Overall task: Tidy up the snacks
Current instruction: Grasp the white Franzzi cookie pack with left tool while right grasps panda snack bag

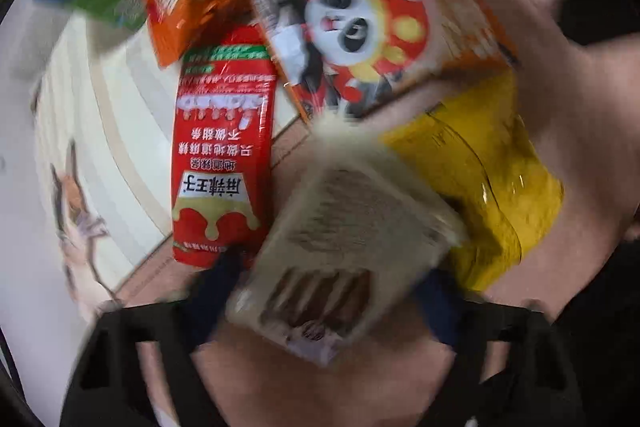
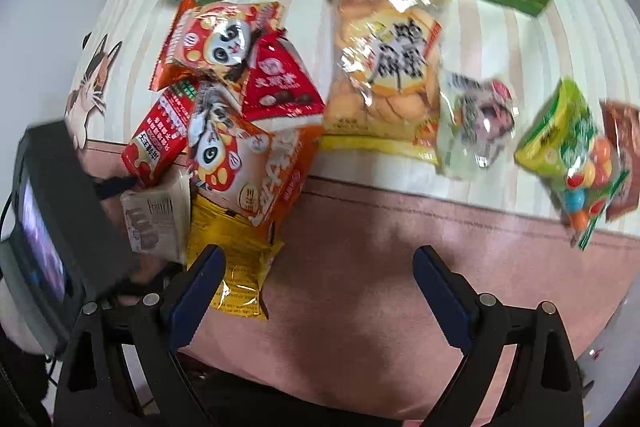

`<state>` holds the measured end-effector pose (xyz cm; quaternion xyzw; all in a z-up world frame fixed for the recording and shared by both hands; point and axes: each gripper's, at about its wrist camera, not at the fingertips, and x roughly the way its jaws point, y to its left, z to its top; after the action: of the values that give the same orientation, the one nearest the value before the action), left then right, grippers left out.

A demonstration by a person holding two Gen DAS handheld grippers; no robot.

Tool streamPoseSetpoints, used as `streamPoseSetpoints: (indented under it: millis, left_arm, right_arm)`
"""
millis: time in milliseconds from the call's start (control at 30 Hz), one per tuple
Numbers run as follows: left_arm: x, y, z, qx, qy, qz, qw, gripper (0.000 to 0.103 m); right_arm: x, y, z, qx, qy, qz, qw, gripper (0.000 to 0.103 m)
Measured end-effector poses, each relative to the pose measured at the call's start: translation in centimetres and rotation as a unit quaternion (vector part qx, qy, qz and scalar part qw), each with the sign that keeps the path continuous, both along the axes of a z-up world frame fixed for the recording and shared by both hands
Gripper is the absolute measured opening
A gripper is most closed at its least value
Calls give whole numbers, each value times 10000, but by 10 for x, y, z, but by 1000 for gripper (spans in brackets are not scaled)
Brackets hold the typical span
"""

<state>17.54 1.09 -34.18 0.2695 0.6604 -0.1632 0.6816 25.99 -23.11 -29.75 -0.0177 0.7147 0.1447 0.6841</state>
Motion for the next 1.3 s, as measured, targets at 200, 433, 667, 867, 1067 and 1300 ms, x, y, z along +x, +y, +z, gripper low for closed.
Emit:
streamPoseSetpoints:
  millis: [200,433,667,867,1067,1300]
  left_arm:
    - [22,72,16,-851,282,2706,9585,67]
    - [5,136,8,-1638,484,4913,8541,67]
    - [-5,131,2,-1617,427,4749,8640,68]
    - [4,102,5,-1237,326,4524,8826,68]
    - [6,79,3,-942,239,4331,8961,75]
    - [16,56,4,-853,242,4176,9043,76]
  right_arm:
    - [10,48,11,-278,-509,984,9935,94]
    - [7,115,-31,-1190,-653,2470,9595,87]
    - [16,103,-41,-1109,-572,1594,9793,64]
    - [15,33,-17,-307,-11,-276,9991,55]
    - [-3,-32,-8,26,326,-1366,9901,54]
    - [-1,6,21,-336,-287,575,9974,73]
